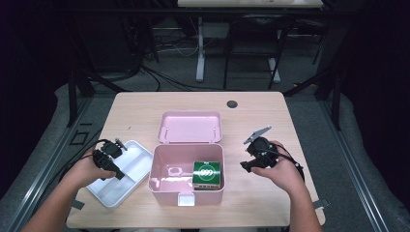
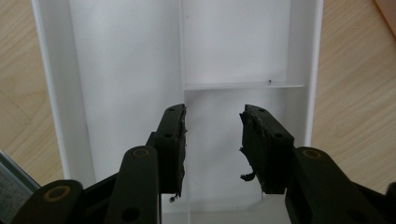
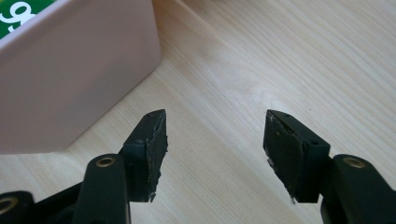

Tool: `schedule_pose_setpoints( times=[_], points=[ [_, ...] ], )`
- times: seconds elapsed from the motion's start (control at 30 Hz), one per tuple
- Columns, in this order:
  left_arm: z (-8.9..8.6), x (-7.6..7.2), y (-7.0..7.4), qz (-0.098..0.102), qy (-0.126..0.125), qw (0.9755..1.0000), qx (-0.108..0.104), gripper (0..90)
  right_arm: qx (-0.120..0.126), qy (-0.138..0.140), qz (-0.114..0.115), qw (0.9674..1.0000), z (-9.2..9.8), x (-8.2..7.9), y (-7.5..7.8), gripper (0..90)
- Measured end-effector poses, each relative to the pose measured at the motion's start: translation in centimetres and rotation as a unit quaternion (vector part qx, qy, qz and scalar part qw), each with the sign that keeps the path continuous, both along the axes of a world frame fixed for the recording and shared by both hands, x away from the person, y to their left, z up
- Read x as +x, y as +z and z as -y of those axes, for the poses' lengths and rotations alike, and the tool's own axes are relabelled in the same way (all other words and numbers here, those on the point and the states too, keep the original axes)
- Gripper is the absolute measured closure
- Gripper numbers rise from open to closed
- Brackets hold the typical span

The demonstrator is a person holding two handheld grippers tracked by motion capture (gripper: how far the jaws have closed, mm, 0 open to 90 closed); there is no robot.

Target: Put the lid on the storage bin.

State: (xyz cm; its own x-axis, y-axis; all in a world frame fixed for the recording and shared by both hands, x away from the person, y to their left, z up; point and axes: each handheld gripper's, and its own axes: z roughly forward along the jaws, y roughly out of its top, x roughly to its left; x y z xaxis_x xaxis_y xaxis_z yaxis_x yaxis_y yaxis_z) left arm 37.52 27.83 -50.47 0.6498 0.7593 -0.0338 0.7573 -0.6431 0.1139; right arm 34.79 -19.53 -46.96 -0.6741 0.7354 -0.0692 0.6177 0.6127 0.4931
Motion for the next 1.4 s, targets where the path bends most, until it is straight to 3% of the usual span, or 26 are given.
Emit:
schedule_pose_setpoints(
  times=[0.57, 0.83, 1.4],
  points=[
    [-0.4, 1.2, -1.5, -0.017, -0.002, 0.9995, 0.026, 71.3, 0.006, -0.007, -0.004, 1.0, 0.4, 0.0, -0.4, 39.6],
    [-0.5, 1.6, -2.4, -0.025, -0.001, 0.9993, 0.029, 76.7, 0.014, -0.007, -0.004, 0.9999, 0.5, 0.0, -0.4, 39.6],
    [0.3, 2.6, -3.5, -0.041, -0.001, 0.9984, 0.038, 86.2, 0.005, -0.004, -0.01, 0.9999, 0.4, 0.1, -0.6, 39.6]
  ],
)
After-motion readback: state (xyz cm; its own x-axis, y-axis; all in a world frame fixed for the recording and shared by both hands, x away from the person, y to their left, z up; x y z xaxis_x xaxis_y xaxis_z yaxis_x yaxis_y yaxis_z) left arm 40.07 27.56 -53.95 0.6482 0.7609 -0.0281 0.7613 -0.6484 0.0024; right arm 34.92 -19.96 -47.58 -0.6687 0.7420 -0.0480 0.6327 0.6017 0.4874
